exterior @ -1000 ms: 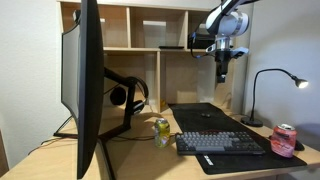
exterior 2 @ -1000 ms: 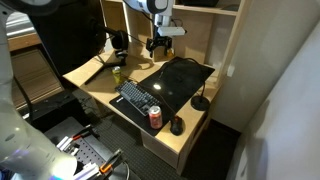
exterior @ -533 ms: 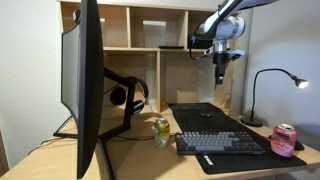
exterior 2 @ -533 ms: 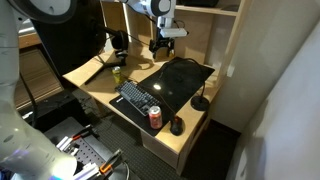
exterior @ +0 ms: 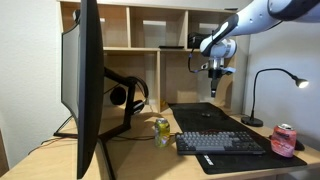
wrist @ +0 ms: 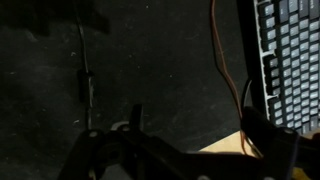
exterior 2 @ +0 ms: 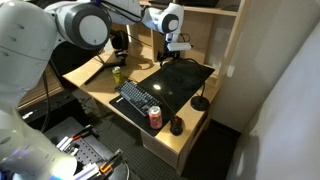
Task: Turn off the desk lamp
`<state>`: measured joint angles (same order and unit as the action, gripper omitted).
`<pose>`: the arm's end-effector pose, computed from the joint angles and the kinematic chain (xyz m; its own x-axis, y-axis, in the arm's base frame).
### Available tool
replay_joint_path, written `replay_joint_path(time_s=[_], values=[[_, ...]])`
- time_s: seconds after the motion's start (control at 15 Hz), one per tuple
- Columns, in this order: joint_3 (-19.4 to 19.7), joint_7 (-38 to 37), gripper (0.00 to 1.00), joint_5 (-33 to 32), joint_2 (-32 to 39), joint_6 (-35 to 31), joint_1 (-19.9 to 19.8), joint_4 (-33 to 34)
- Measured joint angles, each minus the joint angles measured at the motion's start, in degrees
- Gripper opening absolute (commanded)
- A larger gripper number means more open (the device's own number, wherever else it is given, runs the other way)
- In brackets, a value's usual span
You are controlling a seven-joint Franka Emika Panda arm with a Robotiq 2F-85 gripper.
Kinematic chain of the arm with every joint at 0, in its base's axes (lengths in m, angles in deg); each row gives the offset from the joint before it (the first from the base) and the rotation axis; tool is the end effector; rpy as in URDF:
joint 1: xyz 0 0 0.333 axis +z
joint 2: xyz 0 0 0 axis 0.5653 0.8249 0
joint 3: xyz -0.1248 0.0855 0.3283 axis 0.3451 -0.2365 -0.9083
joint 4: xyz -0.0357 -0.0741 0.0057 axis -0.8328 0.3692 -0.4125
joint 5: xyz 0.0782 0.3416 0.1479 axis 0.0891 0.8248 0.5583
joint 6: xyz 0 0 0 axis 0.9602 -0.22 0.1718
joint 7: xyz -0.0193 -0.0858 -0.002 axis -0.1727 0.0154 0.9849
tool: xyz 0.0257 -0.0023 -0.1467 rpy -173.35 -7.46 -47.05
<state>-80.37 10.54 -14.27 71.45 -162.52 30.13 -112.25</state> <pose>0.7676 -0.0507 0.3075 0.4819 0.8761 0.0152 0.8717 -0.4775 -0.1104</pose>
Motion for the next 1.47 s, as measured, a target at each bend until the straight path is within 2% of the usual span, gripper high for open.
replay_joint_path(time_s=[0.2,0.4,0.6,1.0,1.13,1.33,1.47], values=[[0.0,-2.1,1.00,0.0,3.8,0.5,-0.3,5.3],[-0.2,-2.3,1.00,-0.2,4.1,0.8,-0.3,6.3],[-0.2,-4.7,1.00,-3.6,5.8,-0.2,0.1,7.4],[-1.2,-7.0,1.00,-4.3,17.9,-0.9,-0.4,21.4],[-0.9,-9.8,1.00,-5.0,20.9,-0.9,-0.3,25.7],[-0.4,-12.4,1.00,-5.7,22.8,-0.7,-0.1,29.2],[-0.4,-12.2,1.00,-5.7,23.0,-0.7,-0.1,29.2]])
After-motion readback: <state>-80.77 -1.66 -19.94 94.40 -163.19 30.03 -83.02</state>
